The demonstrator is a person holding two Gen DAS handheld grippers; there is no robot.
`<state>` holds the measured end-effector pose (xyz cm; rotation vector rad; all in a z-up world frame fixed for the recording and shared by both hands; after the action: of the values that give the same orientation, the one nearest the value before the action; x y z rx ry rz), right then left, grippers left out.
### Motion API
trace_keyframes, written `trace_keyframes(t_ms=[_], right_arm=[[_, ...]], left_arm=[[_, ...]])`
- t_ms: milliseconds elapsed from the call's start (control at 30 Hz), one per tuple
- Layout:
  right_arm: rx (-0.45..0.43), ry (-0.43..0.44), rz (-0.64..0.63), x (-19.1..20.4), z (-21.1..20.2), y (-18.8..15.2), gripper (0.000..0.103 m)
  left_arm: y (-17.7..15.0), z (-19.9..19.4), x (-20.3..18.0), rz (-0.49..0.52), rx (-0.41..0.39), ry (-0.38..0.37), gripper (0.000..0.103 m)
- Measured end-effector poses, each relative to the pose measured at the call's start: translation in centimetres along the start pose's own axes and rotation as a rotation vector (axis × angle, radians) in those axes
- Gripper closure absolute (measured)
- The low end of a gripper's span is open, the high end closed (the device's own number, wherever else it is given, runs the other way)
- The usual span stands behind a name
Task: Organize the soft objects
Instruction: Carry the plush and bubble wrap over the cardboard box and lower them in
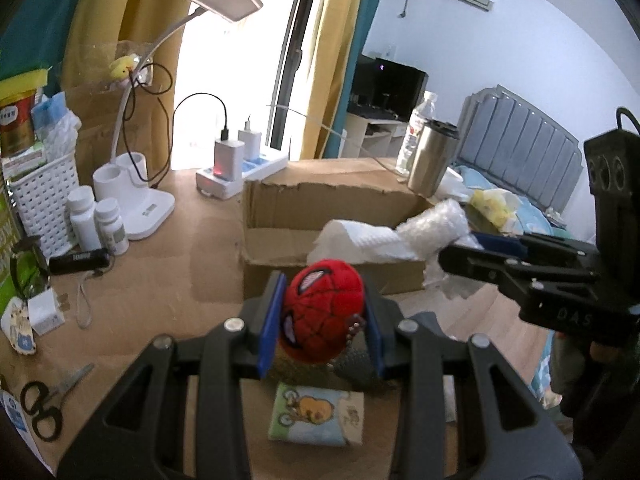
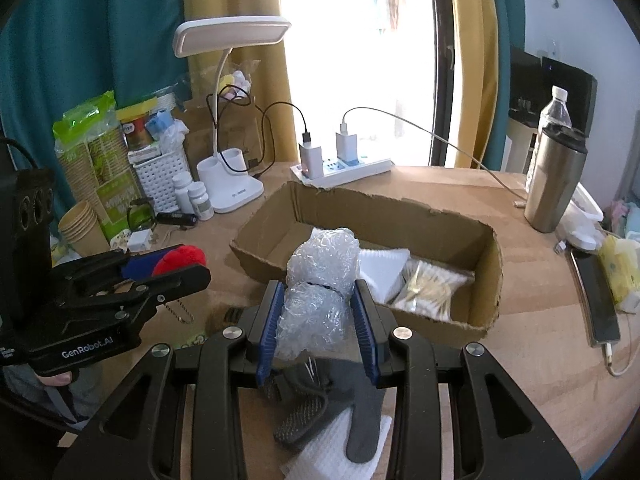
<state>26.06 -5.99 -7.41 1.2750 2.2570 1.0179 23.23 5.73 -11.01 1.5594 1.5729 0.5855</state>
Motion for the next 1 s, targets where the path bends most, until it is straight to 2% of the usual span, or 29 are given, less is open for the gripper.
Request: trace_keyframes(t_ms=[267,500,733,1000], right_arm=[[-0.026,-0.003,-0.006,0.1,0.8,1.8,0.066],[-0.011,-0.007,-0.018,0.2,2.2,2.5,0.066],[-0.021,-0.008,0.006,-0.2,3.6,3.3,0.066],[0.016,0.0,0.004,-0.9,6.2,3.6,0.066]], left_arm=[[1.1,0.2,0.8,0.002,-0.019,-0.001,0.065],[2.2,1.1,1.9,-0.015,-0.035,0.003,0.065],[3.0,2.1,2.7,-0.015,-0.023,0.008,0.065],[3.9,3.9,2.9,-0.001,-0.013,0.013,0.065]])
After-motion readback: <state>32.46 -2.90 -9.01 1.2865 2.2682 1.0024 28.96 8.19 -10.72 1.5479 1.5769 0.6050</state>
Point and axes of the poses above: each gripper's, at about its wrist camera, not at the fingertips, and z roughly the way its jaws point, x to its left, y to its top, the point moved 6 cm from there along z, roughly the way its jaws point
